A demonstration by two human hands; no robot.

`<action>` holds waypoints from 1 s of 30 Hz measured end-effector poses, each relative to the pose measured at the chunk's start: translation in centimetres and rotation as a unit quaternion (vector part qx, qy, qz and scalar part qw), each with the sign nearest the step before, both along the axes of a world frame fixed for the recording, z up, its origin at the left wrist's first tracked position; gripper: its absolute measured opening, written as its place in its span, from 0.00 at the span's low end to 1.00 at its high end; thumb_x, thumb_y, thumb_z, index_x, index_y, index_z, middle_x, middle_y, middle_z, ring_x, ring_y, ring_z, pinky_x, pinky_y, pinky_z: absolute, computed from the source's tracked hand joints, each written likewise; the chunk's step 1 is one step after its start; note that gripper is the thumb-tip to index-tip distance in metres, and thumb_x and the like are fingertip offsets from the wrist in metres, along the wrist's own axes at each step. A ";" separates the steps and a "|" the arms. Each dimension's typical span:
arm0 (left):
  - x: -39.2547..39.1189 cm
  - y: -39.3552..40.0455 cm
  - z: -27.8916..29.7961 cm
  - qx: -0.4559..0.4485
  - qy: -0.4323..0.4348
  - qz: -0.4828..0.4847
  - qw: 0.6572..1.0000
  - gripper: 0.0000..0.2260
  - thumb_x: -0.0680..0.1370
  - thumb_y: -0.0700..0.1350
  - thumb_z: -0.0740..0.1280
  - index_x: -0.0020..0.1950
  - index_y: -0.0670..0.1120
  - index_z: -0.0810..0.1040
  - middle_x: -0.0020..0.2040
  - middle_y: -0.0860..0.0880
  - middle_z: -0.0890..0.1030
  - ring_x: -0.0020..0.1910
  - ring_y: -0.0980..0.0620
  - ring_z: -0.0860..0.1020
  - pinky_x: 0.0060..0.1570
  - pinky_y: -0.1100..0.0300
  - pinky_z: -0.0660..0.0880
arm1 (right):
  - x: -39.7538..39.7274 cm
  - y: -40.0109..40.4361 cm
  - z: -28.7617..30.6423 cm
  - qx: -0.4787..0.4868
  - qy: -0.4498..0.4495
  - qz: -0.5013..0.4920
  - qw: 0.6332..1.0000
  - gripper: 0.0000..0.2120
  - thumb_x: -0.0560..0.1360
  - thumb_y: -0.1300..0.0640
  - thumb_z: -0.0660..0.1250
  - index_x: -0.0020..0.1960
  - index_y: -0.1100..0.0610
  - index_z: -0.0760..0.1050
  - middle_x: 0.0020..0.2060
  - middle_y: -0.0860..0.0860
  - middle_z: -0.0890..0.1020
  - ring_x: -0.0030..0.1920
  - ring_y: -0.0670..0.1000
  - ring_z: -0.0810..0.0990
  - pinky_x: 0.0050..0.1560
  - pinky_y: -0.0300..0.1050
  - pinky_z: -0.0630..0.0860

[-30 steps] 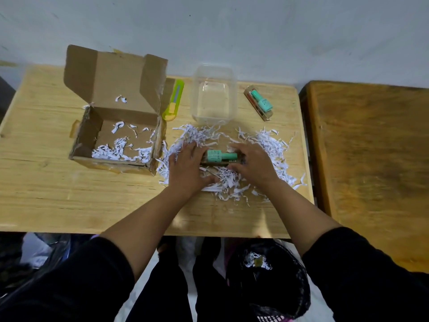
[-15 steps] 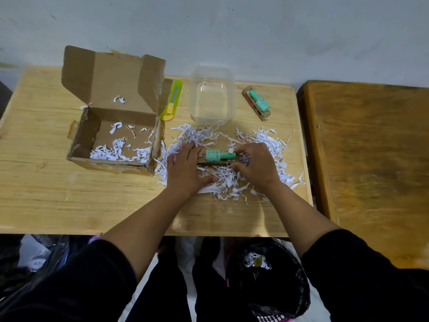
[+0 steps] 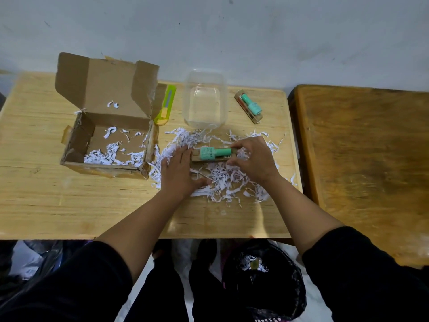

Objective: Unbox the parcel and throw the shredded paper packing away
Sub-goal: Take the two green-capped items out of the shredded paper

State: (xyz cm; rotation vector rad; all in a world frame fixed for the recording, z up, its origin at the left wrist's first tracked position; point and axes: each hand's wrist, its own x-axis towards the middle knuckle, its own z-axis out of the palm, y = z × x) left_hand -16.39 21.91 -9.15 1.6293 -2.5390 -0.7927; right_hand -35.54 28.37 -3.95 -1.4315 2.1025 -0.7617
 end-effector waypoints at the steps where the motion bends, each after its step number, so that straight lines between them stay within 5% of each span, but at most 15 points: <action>1: -0.1 0.0 0.2 0.003 -0.006 -0.001 1.000 0.46 0.66 0.63 0.71 0.75 0.46 0.54 0.77 0.49 0.54 0.76 0.50 0.49 0.73 0.45 0.46 | -0.3 0.0 0.3 -0.006 0.001 -0.007 1.000 0.19 0.63 0.53 0.76 0.53 0.56 0.79 0.49 0.52 0.81 0.55 0.52 0.71 0.48 0.38 0.62; 8: -0.4 0.2 0.6 0.014 -0.011 -0.014 1.000 0.42 0.69 0.62 0.69 0.75 0.47 0.55 0.77 0.48 0.54 0.77 0.48 0.49 0.73 0.45 0.47 | -2.3 -0.2 2.2 -0.030 -0.075 -0.124 0.989 0.19 0.65 0.53 0.75 0.55 0.50 0.78 0.47 0.41 0.75 0.56 0.48 0.73 0.57 0.44 0.72; 15: -1.2 0.6 0.8 0.012 -0.031 -0.045 0.998 0.38 0.73 0.63 0.64 0.76 0.48 0.54 0.77 0.49 0.53 0.77 0.50 0.48 0.73 0.46 0.48 | -5.3 -1.9 1.7 -0.089 -0.241 -0.293 0.921 0.15 0.67 0.58 0.74 0.52 0.50 0.77 0.48 0.48 0.80 0.49 0.48 0.79 0.43 0.39 0.78; 22: -1.1 1.3 0.5 -0.012 -0.007 -0.036 0.999 0.34 0.74 0.60 0.64 0.75 0.49 0.56 0.77 0.51 0.55 0.76 0.51 0.50 0.73 0.45 0.47 | -9.3 -5.1 -1.3 -0.115 -0.231 -0.397 0.881 0.21 0.67 0.55 0.74 0.58 0.57 0.76 0.47 0.50 0.80 0.48 0.47 0.79 0.45 0.38 0.79; 26: -1.5 1.3 0.3 -0.047 -0.010 -0.027 0.998 0.31 0.74 0.60 0.64 0.72 0.48 0.62 0.74 0.49 0.60 0.75 0.51 0.54 0.73 0.46 0.51 | -10.2 -6.6 -2.6 -0.101 -0.238 -0.423 0.868 0.15 0.67 0.57 0.75 0.53 0.55 0.78 0.40 0.47 0.79 0.42 0.46 0.78 0.41 0.39 0.79; 30: -1.7 1.1 -0.3 -0.090 0.003 -0.023 0.996 0.28 0.73 0.60 0.66 0.68 0.45 0.69 0.69 0.46 0.67 0.71 0.49 0.62 0.69 0.45 0.58 | -10.6 -7.7 -3.7 -0.087 -0.223 -0.450 0.860 0.14 0.66 0.57 0.75 0.51 0.55 0.79 0.49 0.51 0.82 0.46 0.47 0.80 0.38 0.34 0.75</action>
